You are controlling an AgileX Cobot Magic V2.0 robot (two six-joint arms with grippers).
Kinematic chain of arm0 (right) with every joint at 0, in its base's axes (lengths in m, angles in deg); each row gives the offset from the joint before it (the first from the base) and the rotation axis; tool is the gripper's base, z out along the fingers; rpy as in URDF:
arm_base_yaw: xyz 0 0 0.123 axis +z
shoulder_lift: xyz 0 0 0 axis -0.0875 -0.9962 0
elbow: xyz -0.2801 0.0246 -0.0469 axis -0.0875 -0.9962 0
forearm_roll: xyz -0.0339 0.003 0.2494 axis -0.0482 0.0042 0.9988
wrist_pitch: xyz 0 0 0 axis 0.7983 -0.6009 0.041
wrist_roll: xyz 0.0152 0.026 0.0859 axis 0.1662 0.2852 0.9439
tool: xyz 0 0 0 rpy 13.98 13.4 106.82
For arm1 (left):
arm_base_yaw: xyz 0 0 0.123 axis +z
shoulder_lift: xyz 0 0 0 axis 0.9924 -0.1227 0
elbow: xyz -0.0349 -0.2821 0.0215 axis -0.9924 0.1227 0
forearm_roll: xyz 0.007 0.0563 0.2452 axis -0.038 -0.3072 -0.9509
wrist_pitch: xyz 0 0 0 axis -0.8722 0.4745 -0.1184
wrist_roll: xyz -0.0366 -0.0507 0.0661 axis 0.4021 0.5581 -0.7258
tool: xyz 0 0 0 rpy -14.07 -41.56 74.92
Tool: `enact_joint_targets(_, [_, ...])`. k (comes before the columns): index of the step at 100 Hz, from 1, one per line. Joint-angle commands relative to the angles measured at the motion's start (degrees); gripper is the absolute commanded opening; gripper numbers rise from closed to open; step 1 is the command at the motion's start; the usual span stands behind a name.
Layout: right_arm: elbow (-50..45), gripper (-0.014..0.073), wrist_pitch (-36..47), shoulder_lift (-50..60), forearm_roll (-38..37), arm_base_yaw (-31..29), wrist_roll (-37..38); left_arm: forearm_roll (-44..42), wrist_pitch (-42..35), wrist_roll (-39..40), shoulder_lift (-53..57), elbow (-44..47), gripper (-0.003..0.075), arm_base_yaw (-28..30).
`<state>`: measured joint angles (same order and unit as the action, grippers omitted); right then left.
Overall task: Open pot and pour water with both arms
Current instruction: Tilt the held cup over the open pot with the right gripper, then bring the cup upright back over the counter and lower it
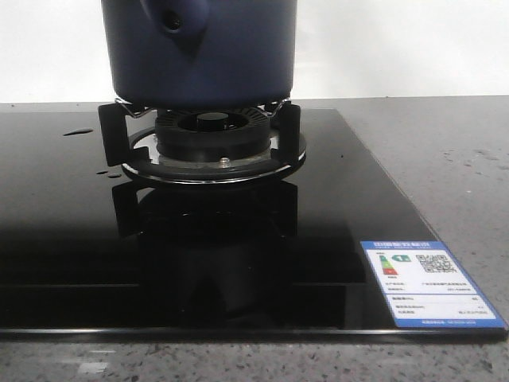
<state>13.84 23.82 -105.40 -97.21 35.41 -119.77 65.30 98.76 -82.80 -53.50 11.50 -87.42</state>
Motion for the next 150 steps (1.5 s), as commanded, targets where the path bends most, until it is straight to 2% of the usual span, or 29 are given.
enact_joint_targets(1, [2.2,0.0329,2.3,2.5,-0.4,0.0,-0.5,4.9,0.0,0.3,0.8,-2.0,0.0291,-0.5])
enact_joint_targets(11, [2.2,0.0329,-1.8,2.5,1.1,0.0,0.4,4.9,0.0,0.3,0.8,-2.0,0.0291,-0.5])
enact_joint_targets(40, [2.2,0.0329,-16.4,2.5,18.3,0.0,11.5,4.9,0.0,0.3,0.8,-2.0,0.0291,-0.5])
enact_joint_targets(55, [2.2,0.0329,-20.9,2.5,22.5,0.0,14.2,4.9,0.0,0.3,0.8,-2.0,0.0291,-0.5])
enact_joint_targets(80, [2.2,0.0329,-21.5,2.5,23.5,0.0,18.8,4.9,0.0,0.3,0.8,-2.0,0.0291,-0.7])
enact_joint_targets(104, [2.2,0.0329,-16.4,6.7,23.5,-0.6,25.4,4.9,0.0,0.3,0.8,-2.0,0.0291,-0.7])
enact_joint_targets(116, [2.2,0.0329,-16.9,10.7,24.9,-4.2,34.2,4.9,0.0,0.3,0.8,-2.0,0.0291,-0.7])
enact_joint_targets(125, [2.1,0.0329,-19.3,13.2,29.0,-8.9,39.4,4.9,0.0,0.3,0.8,-2.0,0.0291,-0.7])
enact_joint_targets(138, [-1.0,0.0330,-21.3,16.3,38.6,-16.9,39.8,4.9,0.0,0.3,0.8,-2.0,0.0291,-0.7])
enact_joint_targets(150, [-9.4,0.0330,-19.3,19.9,43.7,-22.1,39.8,4.9,0.0,0.3,0.8,-2.0,0.0291,-0.7])
